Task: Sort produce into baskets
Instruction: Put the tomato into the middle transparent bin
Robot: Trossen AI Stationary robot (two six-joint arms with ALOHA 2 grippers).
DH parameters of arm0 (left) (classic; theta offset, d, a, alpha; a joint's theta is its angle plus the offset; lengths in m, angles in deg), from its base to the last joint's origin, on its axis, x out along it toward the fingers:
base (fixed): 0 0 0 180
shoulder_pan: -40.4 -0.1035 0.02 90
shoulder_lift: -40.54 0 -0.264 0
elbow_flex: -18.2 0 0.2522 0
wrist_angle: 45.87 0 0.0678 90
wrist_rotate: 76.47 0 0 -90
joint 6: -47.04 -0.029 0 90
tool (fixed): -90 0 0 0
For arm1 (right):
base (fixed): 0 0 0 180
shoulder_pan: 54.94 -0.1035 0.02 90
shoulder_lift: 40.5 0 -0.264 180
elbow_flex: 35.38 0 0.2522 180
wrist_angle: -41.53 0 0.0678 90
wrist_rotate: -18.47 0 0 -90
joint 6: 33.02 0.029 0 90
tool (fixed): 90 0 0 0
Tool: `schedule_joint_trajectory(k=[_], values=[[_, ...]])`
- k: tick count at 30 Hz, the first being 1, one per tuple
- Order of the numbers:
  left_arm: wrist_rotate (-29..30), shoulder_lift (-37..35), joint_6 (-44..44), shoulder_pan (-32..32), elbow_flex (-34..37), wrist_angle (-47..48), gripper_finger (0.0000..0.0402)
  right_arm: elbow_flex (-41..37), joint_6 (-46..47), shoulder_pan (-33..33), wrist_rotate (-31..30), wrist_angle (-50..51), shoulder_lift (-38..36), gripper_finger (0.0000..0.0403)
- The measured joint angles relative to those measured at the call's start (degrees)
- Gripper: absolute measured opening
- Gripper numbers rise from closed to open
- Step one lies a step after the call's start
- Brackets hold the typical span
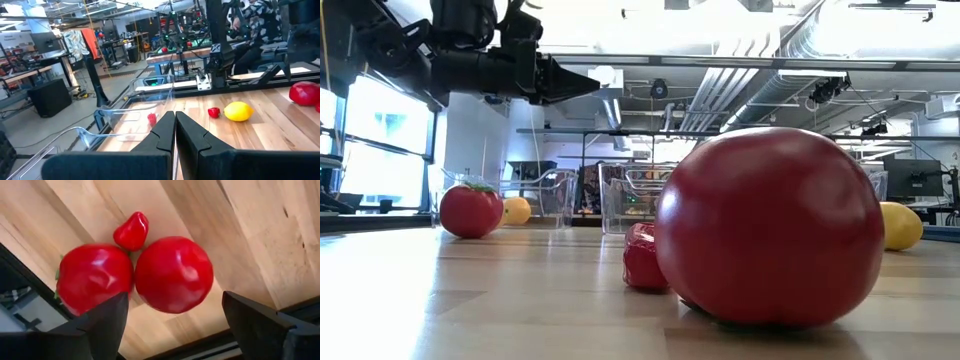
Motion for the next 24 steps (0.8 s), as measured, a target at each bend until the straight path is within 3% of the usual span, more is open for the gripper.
schedule_joint_trajectory(k=[19,24], values=[[0.0,0.0,0.0,-0.1,0.0,0.9,0.0000,-9.5,1.1,-1.1,0.5,-9.8,-0.2,0.0316],[0.0,0.0,0.0,-0.1,0.0,0.9,0.0000,-9.6,-1.7,-1.2,0.6,-9.5,-0.2,0.0297]])
